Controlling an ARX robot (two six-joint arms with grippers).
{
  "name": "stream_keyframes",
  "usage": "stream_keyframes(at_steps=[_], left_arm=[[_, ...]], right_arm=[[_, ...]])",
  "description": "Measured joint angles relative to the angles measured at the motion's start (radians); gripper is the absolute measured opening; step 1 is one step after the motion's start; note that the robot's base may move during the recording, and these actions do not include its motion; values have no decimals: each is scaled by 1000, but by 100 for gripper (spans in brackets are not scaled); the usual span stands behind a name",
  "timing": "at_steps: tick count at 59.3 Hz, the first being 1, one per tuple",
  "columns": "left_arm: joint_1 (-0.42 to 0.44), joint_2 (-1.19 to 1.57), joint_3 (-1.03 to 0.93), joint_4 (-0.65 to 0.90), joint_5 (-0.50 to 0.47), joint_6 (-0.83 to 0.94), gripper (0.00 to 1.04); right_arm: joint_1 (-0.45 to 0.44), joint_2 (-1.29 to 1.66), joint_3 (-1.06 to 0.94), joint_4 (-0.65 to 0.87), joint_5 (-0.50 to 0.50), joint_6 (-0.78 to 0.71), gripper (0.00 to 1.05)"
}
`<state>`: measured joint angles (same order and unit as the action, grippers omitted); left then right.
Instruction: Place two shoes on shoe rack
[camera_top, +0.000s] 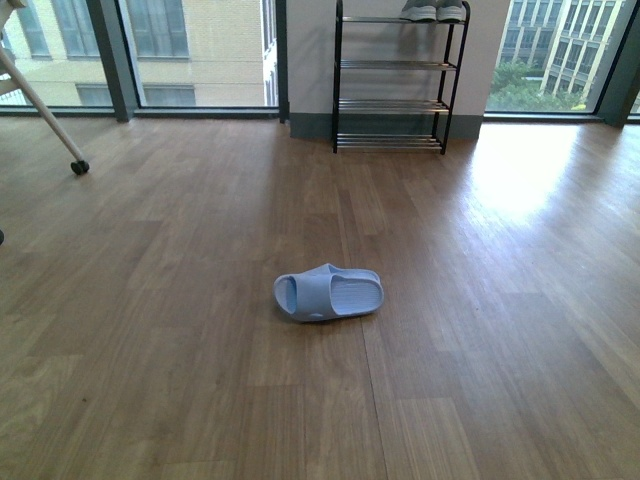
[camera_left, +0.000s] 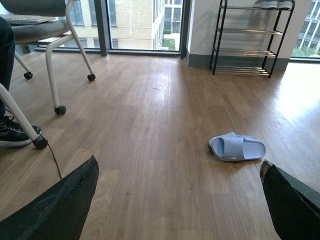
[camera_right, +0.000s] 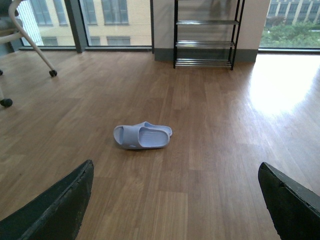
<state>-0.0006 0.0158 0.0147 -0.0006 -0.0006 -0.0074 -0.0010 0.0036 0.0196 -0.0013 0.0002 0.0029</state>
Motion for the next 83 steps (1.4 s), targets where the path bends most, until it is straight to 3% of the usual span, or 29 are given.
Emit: stream_keyframes(at_steps=[83], left_arm=[[0,0,0,0,1,0,95]], right_arm=[[0,0,0,0,3,0,95]])
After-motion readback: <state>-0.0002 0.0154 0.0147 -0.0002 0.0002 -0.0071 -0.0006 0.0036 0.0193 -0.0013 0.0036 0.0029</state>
